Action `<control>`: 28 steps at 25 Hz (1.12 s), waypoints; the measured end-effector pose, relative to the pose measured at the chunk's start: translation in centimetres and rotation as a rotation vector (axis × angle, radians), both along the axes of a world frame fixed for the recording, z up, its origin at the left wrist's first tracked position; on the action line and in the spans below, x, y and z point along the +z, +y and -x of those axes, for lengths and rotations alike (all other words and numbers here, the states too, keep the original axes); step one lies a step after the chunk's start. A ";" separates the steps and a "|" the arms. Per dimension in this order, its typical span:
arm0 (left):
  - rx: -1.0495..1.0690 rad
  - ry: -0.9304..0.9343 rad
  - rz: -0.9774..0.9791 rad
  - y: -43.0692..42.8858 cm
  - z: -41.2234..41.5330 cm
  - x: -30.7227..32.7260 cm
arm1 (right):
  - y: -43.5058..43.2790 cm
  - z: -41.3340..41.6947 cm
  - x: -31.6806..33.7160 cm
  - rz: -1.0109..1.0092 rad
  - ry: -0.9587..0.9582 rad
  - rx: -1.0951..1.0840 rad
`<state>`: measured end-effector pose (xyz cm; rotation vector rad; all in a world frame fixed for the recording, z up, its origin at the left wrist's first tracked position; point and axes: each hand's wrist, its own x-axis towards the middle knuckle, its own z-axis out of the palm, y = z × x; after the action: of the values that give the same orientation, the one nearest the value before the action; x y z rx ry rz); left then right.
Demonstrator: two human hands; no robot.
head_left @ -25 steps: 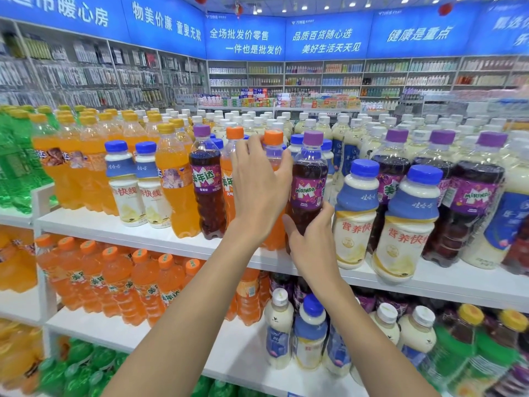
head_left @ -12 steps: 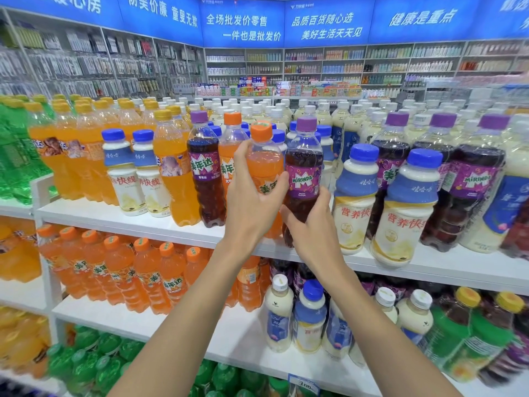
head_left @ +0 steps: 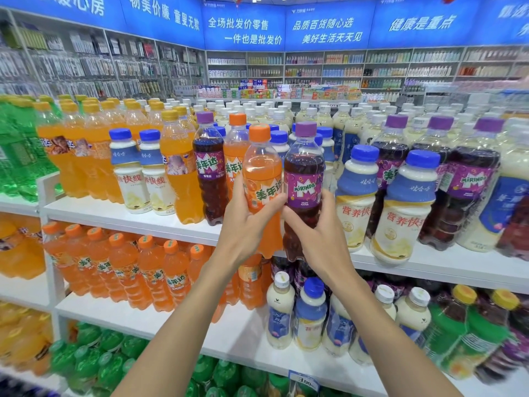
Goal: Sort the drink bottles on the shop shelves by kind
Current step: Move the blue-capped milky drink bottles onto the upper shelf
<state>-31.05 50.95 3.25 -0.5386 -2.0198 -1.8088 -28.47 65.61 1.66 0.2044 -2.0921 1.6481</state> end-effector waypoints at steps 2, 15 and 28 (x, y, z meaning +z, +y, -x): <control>-0.032 -0.026 -0.071 -0.5 -1.2 -0.5 | -0.1 -1.4 -0.3 0.077 -0.008 0.044; 0.019 -0.382 -0.107 -5.2 -6.6 -10.9 | -0.4 -6.7 -8.3 0.295 -0.236 0.149; 0.166 -0.469 0.078 -5.9 -4.5 -19.7 | -2.0 -10.3 -13.8 0.244 -0.420 0.097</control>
<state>-26.59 45.02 -16.42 0.0469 -2.3584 -1.8877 -18.18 63.60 -12.14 -0.1345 -2.1676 2.1356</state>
